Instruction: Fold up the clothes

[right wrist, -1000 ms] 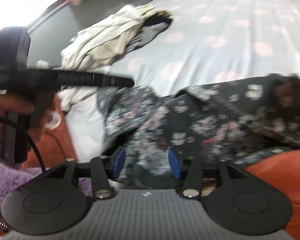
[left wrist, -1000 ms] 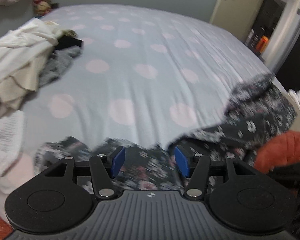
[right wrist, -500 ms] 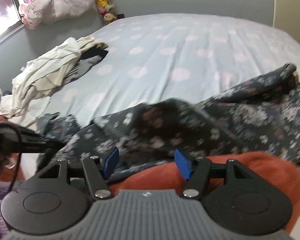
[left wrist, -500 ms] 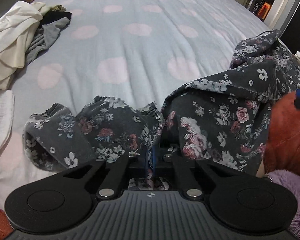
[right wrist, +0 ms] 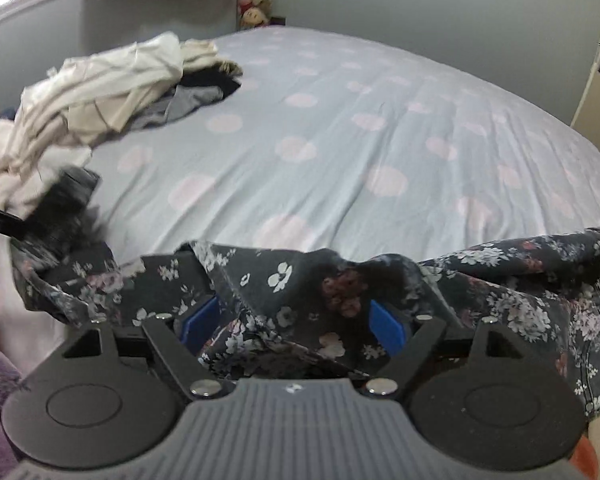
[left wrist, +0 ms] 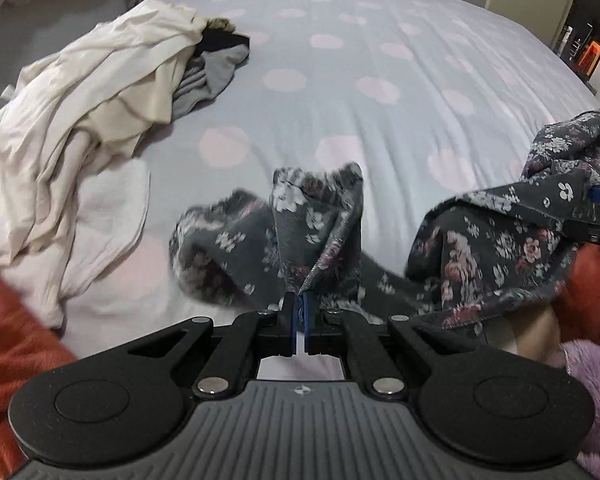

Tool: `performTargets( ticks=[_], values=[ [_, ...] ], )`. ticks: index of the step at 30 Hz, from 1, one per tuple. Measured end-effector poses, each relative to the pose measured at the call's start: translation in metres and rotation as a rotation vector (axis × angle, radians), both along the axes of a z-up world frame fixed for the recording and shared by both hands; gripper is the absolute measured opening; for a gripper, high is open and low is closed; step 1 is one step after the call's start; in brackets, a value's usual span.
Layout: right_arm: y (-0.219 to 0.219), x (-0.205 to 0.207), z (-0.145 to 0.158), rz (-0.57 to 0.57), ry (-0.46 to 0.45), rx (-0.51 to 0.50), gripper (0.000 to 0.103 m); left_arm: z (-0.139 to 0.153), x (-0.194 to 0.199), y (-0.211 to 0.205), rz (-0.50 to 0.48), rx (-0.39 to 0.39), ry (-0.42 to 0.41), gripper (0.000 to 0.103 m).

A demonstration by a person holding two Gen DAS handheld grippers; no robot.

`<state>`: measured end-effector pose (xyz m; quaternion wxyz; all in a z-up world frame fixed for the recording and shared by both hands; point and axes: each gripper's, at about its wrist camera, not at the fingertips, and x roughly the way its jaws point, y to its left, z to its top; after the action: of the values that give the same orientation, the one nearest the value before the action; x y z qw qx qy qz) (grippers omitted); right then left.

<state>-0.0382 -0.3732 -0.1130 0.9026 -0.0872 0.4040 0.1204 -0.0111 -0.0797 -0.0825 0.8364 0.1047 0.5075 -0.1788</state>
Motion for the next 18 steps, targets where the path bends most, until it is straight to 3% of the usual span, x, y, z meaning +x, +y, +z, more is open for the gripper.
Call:
performTargets(
  ticks=[2,5,9,15,18],
  values=[
    [0.002,0.004,-0.003,0.0,0.001,-0.016,0.077,-0.001,-0.004,0.003,0.002,0.018,0.027,0.001],
    [-0.001,0.01,-0.001,-0.014,-0.012,-0.023,0.033,-0.012,-0.009,0.006,0.006,0.058,0.084,0.001],
    [-0.014,0.017,0.011,-0.061,-0.063,0.015,0.0,-0.03,-0.018,0.007,0.0,0.099,0.158,0.001],
    [-0.047,0.005,0.049,-0.2,-0.231,0.038,0.0,-0.041,-0.023,0.004,-0.038,0.156,0.206,0.001],
    [-0.06,0.0,0.057,-0.177,-0.196,0.08,0.008,-0.052,-0.026,0.005,-0.048,0.225,0.23,0.001]
  ],
)
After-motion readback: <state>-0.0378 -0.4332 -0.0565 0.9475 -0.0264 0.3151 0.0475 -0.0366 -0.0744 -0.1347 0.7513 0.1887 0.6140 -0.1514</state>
